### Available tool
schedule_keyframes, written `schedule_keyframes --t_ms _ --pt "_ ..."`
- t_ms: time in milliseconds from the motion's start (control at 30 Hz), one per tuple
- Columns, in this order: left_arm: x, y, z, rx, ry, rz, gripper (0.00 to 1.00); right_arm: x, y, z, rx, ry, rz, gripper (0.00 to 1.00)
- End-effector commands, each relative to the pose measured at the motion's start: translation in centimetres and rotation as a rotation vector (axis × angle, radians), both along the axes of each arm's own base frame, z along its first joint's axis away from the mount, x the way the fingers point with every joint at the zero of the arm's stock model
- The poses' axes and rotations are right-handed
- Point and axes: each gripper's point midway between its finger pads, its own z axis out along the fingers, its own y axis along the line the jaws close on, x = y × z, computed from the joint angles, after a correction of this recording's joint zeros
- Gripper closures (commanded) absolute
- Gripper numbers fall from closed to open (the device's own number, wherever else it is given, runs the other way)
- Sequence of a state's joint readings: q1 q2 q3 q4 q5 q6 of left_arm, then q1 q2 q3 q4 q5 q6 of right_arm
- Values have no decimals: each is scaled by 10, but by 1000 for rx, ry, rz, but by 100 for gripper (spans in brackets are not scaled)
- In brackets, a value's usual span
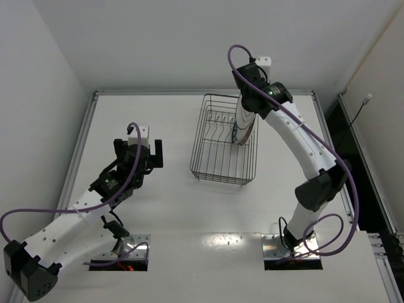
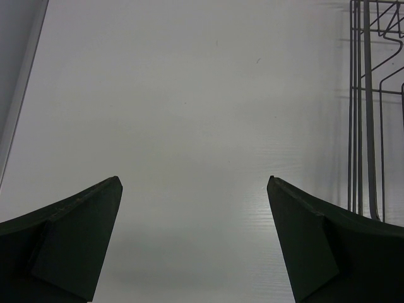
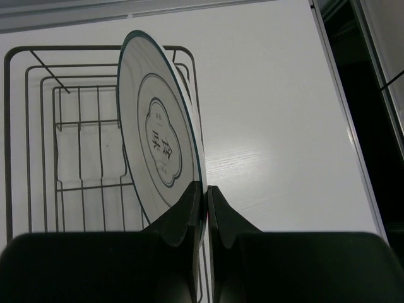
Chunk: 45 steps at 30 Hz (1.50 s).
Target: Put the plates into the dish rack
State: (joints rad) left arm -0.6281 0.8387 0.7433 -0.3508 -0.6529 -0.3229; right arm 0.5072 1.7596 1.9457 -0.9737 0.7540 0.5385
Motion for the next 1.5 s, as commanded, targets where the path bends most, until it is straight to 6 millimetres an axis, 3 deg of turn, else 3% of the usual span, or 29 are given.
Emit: schedule_keyframes --t_ms 0,300,500,700,833,1200,1400,1467 --pt "6 2 23 -28 -56 25 0 9 -8 41 -7 -130 -31 100" --pt "8 1 18 -17 -41 24 0 32 -4 11 -146 -63 -46 100" --pt "8 -1 18 -20 -39 16 0 38 -5 -21 -200 -1 -72 100" --pt "8 -1 18 -20 -39 16 0 51 8 -57 -225 59 -85 100" --pt "8 -1 18 -20 -39 16 0 54 16 -62 -224 63 -78 100" --pt "8 -2 18 -23 -37 8 0 58 23 -49 -207 36 -72 100" --pt "8 -2 18 -23 -37 8 0 56 30 -75 -183 97 -60 100" --pt "8 -2 18 -23 -37 8 0 50 31 -98 -179 151 -60 100"
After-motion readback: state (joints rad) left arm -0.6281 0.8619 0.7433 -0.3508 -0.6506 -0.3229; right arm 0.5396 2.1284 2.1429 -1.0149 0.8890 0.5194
